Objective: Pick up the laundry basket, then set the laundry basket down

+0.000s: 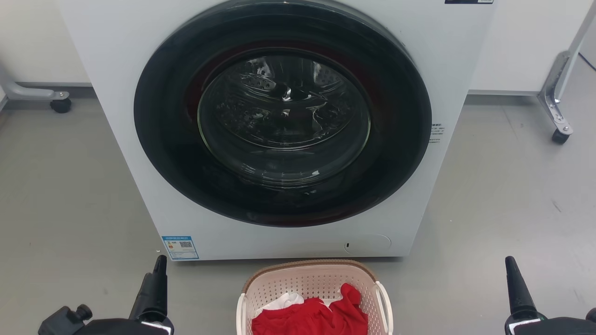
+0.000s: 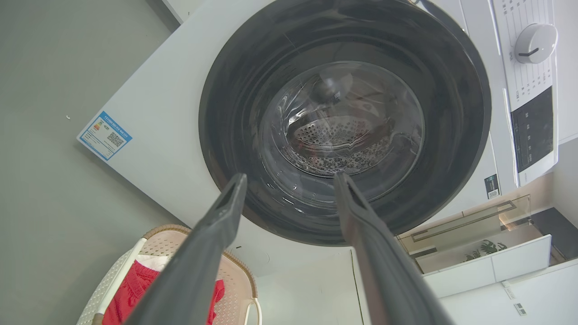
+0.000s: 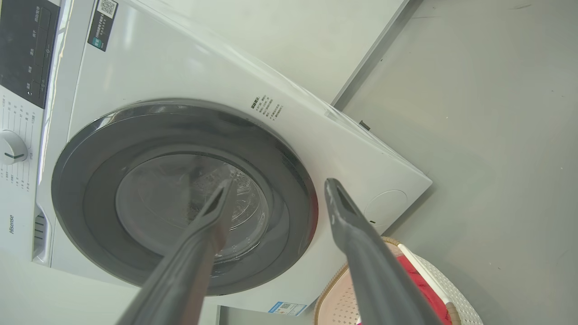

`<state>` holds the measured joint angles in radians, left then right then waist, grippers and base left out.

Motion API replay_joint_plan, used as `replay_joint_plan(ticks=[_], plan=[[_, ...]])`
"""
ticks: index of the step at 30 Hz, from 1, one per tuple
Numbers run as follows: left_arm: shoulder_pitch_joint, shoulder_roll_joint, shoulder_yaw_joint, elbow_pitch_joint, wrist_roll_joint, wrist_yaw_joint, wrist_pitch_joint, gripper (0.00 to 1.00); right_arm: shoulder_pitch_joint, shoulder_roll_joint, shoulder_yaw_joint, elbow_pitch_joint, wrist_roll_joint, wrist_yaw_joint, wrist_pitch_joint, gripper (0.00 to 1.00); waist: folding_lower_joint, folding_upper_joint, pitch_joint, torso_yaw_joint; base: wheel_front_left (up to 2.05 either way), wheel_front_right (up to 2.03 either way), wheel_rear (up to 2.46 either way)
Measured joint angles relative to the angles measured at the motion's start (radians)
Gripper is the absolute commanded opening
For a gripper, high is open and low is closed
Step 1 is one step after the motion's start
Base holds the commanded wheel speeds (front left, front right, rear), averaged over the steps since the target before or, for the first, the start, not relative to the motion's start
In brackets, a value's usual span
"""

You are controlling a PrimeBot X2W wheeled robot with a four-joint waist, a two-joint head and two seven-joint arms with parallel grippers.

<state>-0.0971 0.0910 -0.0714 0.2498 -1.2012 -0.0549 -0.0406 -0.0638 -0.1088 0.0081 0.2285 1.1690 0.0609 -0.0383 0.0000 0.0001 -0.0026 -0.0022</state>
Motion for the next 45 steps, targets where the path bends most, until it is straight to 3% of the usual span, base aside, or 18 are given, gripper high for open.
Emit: replay_joint_plan(ticks=[19,45], plan=[[-0.002,0.036,-0.100,-0.014,0.304,0.065,-0.067,1.00,-0.005,-0.069,0.132,-0.016,-0.362,-0.070,-0.069,1.00,0.0000,0.0000,-0.002,-0.002,0.00,0.00,0.00],[-0.001,0.039,-0.189,0.032,0.665,0.137,-0.165,1.00,-0.005,-0.099,0.235,0.044,-0.709,-0.141,-0.167,1.00,0.0000,0.0000,-0.002,0.002,0.00,0.00,0.00]])
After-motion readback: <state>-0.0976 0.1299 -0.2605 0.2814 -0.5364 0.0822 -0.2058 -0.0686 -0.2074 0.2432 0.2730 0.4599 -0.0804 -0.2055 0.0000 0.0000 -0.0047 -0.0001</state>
